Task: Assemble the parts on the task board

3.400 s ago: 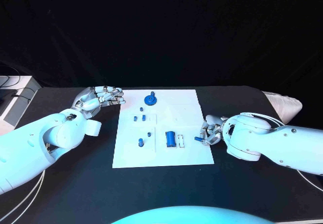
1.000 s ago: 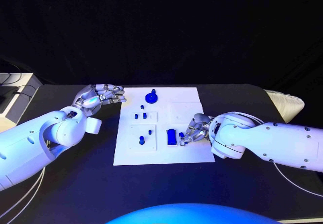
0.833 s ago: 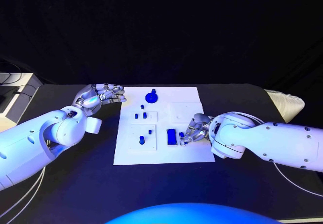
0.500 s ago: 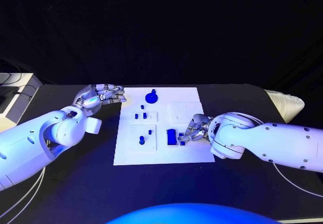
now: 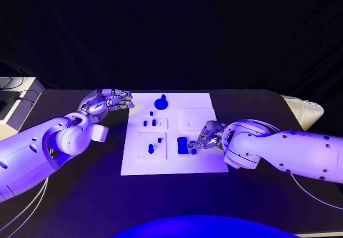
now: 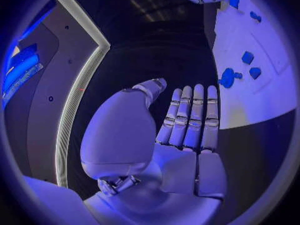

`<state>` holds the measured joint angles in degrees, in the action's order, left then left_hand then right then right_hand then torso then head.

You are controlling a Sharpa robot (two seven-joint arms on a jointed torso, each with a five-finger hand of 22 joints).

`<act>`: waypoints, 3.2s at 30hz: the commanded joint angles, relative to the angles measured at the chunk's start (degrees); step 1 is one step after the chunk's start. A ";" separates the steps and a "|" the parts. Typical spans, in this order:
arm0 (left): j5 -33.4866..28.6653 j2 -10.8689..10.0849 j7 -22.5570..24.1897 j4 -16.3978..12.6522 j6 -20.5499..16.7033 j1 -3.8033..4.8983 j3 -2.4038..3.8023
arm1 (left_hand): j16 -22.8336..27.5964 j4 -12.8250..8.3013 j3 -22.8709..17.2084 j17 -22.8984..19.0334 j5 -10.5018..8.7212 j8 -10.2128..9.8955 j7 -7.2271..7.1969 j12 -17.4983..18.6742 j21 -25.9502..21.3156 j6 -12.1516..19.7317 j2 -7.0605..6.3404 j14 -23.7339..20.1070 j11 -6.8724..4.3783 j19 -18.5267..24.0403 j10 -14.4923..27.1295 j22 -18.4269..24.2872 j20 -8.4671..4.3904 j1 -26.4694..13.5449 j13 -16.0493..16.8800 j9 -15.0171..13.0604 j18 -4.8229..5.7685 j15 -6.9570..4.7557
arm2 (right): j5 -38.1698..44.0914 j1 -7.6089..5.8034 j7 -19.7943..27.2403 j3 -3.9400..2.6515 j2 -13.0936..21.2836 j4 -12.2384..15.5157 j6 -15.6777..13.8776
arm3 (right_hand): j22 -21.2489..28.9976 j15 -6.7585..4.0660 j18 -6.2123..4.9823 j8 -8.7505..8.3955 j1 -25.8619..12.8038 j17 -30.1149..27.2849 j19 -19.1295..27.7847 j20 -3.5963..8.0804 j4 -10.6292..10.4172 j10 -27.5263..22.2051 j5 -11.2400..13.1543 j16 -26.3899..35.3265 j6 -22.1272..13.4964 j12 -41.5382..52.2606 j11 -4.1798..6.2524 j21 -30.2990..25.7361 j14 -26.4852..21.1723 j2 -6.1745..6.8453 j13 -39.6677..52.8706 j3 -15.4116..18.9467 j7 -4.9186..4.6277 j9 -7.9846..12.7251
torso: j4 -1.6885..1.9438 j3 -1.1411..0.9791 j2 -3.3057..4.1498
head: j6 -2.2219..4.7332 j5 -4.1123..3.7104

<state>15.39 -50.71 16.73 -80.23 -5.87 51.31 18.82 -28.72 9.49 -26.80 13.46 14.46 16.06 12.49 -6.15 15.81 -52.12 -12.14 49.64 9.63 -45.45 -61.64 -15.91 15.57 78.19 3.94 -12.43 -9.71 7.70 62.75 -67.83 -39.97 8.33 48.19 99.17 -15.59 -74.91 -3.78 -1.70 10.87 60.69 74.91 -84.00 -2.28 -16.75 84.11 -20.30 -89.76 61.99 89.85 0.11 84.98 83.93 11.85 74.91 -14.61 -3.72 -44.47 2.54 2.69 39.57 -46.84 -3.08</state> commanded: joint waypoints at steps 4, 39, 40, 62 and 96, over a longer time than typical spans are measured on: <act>0.08 0.09 0.33 -0.10 0.73 0.02 0.03 | -0.32 -0.08 0.32 0.08 -0.37 -0.07 0.06 0.17 -0.16 0.50 0.14 -0.51 -0.01 -0.35 0.07 0.08 -0.16 0.19 0.08 0.07 -0.65 0.07 | 0.79 0.06 1.11 0.01 0.90 0.39 -0.72 | -13.80 -0.31 0.74 0.29 0.25 14.51 -4.91 0.34 0.19 5.70 -0.42 -0.02 -0.19 -0.27 0.34 -0.21 5.94 -0.23 14.87 0.53 -0.11 0.06 | 0.00 -0.04 -0.03 | 0.16 0.04; 0.14 0.31 0.40 0.21 1.04 -0.15 0.02 | -0.32 -0.08 0.32 0.08 -0.37 -0.07 0.06 0.17 -0.16 0.50 0.14 -0.51 -0.01 -0.35 0.07 0.08 -0.16 0.19 0.08 0.07 -0.65 0.07 | -2.58 1.96 9.84 -0.03 5.24 2.78 -0.62 | -14.12 -2.23 0.97 7.32 17.73 15.09 -5.19 1.90 0.29 5.89 14.78 -0.24 3.77 0.15 2.72 1.07 6.07 -3.11 15.09 5.57 2.70 -1.45 | 0.02 0.01 -0.01 | 0.35 -0.03; 0.14 0.31 0.41 0.20 1.03 -0.16 0.02 | -0.32 -0.08 0.32 0.08 -0.37 -0.07 0.06 0.17 -0.16 0.50 0.14 -0.51 -0.01 -0.35 0.07 0.08 -0.16 0.19 0.08 0.07 -0.65 0.07 | -2.54 2.04 9.61 -0.03 5.05 2.67 -0.99 | -14.13 -2.28 0.98 7.56 17.49 15.09 -5.20 1.96 0.15 5.89 14.68 -0.24 3.77 0.15 2.75 1.12 6.07 -3.24 15.09 5.61 2.74 -1.56 | 0.03 0.02 0.01 | 0.36 -0.03; 0.14 0.15 0.51 0.02 0.98 -0.19 0.02 | -0.34 0.18 0.60 0.23 -0.33 -0.06 0.05 0.17 -0.39 0.50 0.30 -0.61 0.01 -0.52 0.13 0.24 -0.15 0.45 0.09 0.19 -0.65 0.09 | -1.09 2.34 7.33 -0.03 2.88 0.22 -2.44 | -14.21 -2.52 1.04 8.95 16.48 15.09 -5.27 2.21 0.27 5.89 13.78 -0.24 3.19 0.15 3.05 1.43 6.07 -4.40 15.09 5.38 3.08 -2.15 | -0.06 -0.02 -0.03 | 0.07 0.15; 0.20 0.15 0.48 0.05 0.98 -0.19 0.02 | -0.34 0.18 0.64 0.25 -0.33 -0.06 0.04 0.17 -0.42 0.51 0.30 -0.62 0.00 -0.54 0.14 0.26 -0.15 0.54 0.09 0.21 -0.65 0.08 | -1.60 2.81 8.08 -0.02 1.59 -1.79 -1.06 | -14.15 -2.59 1.00 9.78 16.80 15.09 -5.22 2.33 0.19 5.89 14.68 -0.24 2.70 0.15 3.07 1.20 6.07 -3.36 15.09 5.68 3.04 -2.38 | -0.01 0.02 -0.05 | 0.34 0.01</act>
<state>15.43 -50.64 16.72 -80.03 -5.74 51.11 18.82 -28.72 9.80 -26.49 13.63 14.46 16.06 12.49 -6.15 15.58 -52.12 -11.90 49.44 9.63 -45.66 -61.64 -15.73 15.36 78.42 3.94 -12.30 -9.71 7.90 60.90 -65.16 -32.37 8.25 49.64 97.38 -17.14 -74.91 -6.05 -1.70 20.47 77.21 74.91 -84.00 -0.21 -16.43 84.13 -5.83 -89.75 65.12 89.87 2.77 86.31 84.14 8.02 74.91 -8.94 -0.58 -46.80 2.54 2.73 39.54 -46.52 -3.03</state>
